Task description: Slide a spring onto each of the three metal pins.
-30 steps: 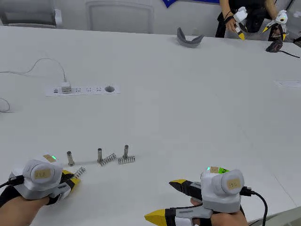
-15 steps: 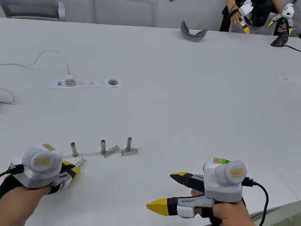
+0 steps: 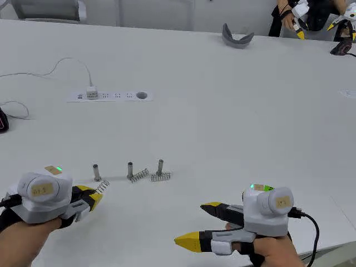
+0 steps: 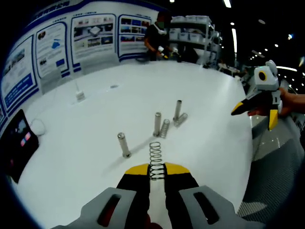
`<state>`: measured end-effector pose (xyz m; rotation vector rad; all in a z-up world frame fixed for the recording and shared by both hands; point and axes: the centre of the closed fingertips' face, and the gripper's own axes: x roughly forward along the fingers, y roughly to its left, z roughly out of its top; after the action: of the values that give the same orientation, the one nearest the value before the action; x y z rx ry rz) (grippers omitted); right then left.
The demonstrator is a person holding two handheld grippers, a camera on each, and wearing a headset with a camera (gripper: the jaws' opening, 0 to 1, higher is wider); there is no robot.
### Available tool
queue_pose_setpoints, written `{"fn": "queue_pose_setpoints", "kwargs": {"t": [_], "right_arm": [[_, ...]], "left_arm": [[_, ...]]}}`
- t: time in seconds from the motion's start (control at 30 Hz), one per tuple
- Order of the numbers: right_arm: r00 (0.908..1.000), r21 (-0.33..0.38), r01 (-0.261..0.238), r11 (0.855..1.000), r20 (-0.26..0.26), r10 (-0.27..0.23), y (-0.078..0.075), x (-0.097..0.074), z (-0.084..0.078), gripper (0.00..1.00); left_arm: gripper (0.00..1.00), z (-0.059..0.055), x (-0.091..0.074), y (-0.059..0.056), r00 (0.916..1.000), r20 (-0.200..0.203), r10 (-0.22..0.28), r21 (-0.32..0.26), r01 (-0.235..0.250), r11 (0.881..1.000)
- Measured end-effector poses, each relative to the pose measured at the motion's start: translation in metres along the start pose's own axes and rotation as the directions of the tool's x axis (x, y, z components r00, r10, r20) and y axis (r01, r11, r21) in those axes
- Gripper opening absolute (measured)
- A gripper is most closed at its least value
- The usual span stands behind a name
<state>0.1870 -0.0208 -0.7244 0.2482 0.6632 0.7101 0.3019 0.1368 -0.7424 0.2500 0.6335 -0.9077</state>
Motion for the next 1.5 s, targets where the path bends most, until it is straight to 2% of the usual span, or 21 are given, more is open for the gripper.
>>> {"fn": "queue_pose_setpoints", "kwargs": {"t": [0.23,0.4,0.57,0.73,0.87,1.1,1.4,1.5], "right_arm": [[0.9997,-0.001,-0.02,1.0,0.012,0.02,0.004,0.004,0.008,0.76],[0.9986,-0.005,-0.047,0.999,0.023,0.047,0.009,0.007,0.012,0.69],[0.9974,-0.002,-0.065,0.998,0.03,0.065,0.012,0.012,0.016,0.66],[0.9941,0.024,-0.099,0.995,0.046,0.098,0.017,0.016,0.023,0.62],[0.9881,0.053,-0.134,0.99,0.084,0.129,0.023,0.019,0.034,0.55],[0.977,0.071,-0.185,0.98,0.121,0.176,0.035,0.026,0.048,0.43],[0.9724,0.076,-0.213,0.974,0.114,0.203,0.041,0.034,0.05,0.4],[0.9727,0.087,-0.215,0.973,0.109,0.205,0.04,0.037,0.051,0.39]], "left_arm": [[0.1,0.008,-0.014,-0.01,0.9996,0.027,-0.008,0.02,0.008,1.0],[0.1,0.009,-0.016,-0.017,0.9986,0.037,-0.036,0.027,0.035,0.999],[0.1,0.011,-0.018,-0.023,0.9978,0.04,-0.053,0.045,0.051,0.998],[0.1,0.015,-0.021,-0.032,0.9961,0.054,-0.069,0.057,0.066,0.996],[0.1,0.018,-0.022,-0.039,0.9946,0.059,-0.085,0.068,0.08,0.994],[0.1,0.023,-0.018,-0.058,0.9889,0.062,-0.135,0.097,0.129,0.987],[0.1,0.036,-0.014,-0.081,0.9787,0.075,-0.191,0.137,0.179,0.974],[0.1,0.04,-0.013,-0.088,0.973,0.085,-0.215,0.129,0.203,0.971]]}}
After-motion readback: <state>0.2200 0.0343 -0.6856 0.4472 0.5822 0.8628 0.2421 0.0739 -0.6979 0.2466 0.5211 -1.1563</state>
